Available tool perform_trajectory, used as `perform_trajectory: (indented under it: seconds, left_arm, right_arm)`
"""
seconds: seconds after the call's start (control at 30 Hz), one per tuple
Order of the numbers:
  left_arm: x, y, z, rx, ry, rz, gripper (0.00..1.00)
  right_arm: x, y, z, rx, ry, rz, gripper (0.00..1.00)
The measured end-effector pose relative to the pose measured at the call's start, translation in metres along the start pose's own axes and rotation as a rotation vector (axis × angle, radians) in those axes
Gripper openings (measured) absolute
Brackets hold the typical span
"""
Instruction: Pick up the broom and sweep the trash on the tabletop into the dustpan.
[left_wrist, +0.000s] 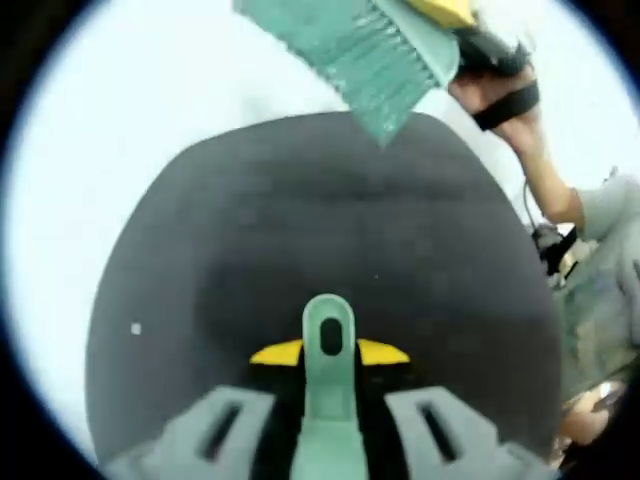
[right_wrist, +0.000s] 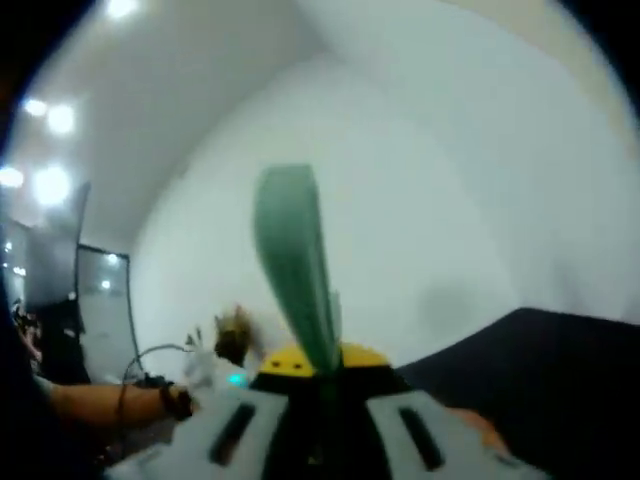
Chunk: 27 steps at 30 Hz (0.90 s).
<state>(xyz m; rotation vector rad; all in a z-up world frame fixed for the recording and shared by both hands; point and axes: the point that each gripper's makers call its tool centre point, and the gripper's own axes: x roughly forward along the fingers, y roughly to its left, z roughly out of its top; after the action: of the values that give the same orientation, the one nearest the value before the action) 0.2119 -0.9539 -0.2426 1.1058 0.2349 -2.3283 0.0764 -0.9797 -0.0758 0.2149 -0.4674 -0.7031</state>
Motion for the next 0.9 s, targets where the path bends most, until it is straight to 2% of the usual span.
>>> perform_trajectory:
  seconds: [0.07,0.17,0.27,0.37,0.47,0.67,0.7,0.77,0.83,0.9]
  left_arm:
    - [-0.012,0.002,0.005,-0.060,-0.044,0.016,0.19]
    - [-0.029,0.010,0.002,-0.158,-0.048,0.078,0.19]
    - [-0.052,0.030,-0.002,-0.310,-0.074,0.201,0.19]
    - [-0.078,0.047,-0.016,-0.484,-0.086,0.319,0.19]
    - [-0.101,0.057,-0.036,-0.624,-0.095,0.413,0.19]
    - [-0.139,0.076,-0.089,-0.786,-0.063,0.609,0.19]
    - [-0.143,0.078,-0.099,-0.830,-0.052,0.624,0.19]
    - [-0.150,0.081,-0.112,-0.838,-0.025,0.642,0.19]
    - [-0.158,0.082,-0.132,-0.882,0.041,0.683,0.19]
    - [-0.169,0.086,-0.151,-0.933,0.074,0.723,0.19]
  right_arm:
    - [0.000,-0.002,0.002,0.008,-0.003,0.002,0.05]
    - [0.002,-0.001,0.002,0.012,-0.002,0.005,0.05]
    - [0.006,0.006,0.003,0.019,-0.002,0.021,0.05]
    - [0.009,0.017,0.002,0.026,-0.004,0.044,0.05]
    - [0.011,0.029,-0.001,0.024,0.001,0.067,0.05]
    - [0.018,0.051,-0.007,0.019,0.009,0.117,0.05]
    - [0.019,0.054,-0.008,0.019,0.011,0.123,0.05]
    - [0.021,0.059,-0.011,0.020,0.016,0.138,0.05]
    - [0.023,0.062,-0.015,0.022,0.019,0.152,0.05]
    - [0.024,0.065,-0.019,0.026,0.023,0.163,0.05]
